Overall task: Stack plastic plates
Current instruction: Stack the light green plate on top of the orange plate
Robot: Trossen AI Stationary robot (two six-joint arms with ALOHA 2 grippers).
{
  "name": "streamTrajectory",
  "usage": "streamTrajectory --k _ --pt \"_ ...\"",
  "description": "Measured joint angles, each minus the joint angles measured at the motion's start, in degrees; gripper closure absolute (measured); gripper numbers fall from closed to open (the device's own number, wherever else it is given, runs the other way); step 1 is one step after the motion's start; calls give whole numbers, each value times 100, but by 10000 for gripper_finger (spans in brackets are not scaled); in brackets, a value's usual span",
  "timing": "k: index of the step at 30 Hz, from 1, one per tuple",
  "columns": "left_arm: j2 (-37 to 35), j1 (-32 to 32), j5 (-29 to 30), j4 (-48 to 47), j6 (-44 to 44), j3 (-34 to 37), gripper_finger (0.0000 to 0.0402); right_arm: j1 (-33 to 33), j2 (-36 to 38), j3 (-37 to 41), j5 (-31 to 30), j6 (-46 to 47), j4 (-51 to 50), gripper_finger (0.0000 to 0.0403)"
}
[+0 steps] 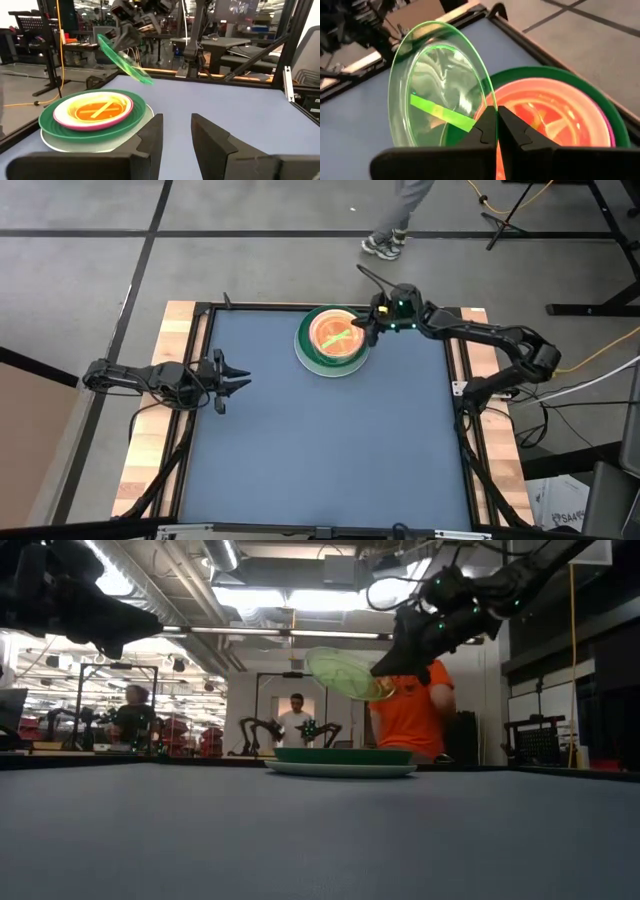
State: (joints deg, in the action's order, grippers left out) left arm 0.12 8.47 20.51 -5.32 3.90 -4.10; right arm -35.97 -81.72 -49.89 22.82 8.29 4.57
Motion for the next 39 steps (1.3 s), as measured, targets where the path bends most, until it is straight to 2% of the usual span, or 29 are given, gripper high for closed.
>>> streamTrajectory --k 10,22,30,39 --pt "0 0 0 17 0 2 308 -412 -987 -2 114 386 1290 403" --pt "0 0 -59 4 2 2 308 -735 -1775 -2 -180 411 1321 403" --pt "0 0 -63 4 39 2 308 -721 -1855 -2 -622 386 1292 403" --pt "0 0 -63 4 42 2 308 -721 -1855 -2 -675 383 822 403"
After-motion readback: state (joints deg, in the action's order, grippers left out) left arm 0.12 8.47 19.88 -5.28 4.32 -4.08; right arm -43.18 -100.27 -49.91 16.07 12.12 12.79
